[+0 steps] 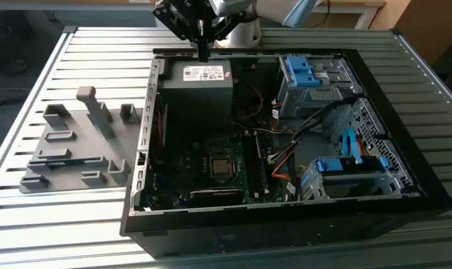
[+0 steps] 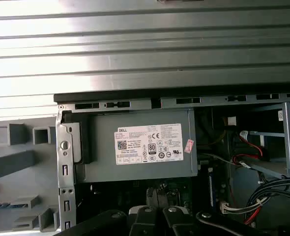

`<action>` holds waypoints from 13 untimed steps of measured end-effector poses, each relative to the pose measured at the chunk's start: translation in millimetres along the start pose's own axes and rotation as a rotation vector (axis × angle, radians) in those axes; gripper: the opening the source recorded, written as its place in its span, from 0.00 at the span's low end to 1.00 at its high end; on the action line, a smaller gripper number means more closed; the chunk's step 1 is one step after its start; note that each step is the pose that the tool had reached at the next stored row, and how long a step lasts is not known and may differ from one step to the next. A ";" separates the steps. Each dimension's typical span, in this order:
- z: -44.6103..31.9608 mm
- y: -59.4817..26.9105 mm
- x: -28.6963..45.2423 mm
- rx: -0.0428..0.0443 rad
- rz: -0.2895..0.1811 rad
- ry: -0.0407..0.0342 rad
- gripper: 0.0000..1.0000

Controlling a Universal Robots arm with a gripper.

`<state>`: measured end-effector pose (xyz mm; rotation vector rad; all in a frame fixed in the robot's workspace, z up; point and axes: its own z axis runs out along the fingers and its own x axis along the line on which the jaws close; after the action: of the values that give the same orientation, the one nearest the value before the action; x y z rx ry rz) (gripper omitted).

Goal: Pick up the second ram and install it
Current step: 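Reach for the second ram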

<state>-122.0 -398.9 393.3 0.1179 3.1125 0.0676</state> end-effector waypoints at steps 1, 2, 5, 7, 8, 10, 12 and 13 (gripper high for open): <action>0.0 0.0 0.0 0.0000 0.000 0.0000 0.11; 0.0 0.0 0.6 0.0000 0.000 -0.0001 0.11; 0.0 -0.2 2.2 0.0000 0.000 0.0000 0.11; 0.0 -0.2 2.3 0.0000 0.000 -0.0001 0.11; 0.0 -0.2 3.0 0.0000 0.000 -0.0001 0.11; -0.1 -0.3 4.1 0.0000 0.000 0.0000 0.11; -0.1 -0.3 4.4 0.0000 0.000 -0.0001 0.11; -0.1 -0.3 4.5 0.0000 0.000 0.0000 0.11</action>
<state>-126.5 -398.9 393.3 0.1180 3.1125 0.0676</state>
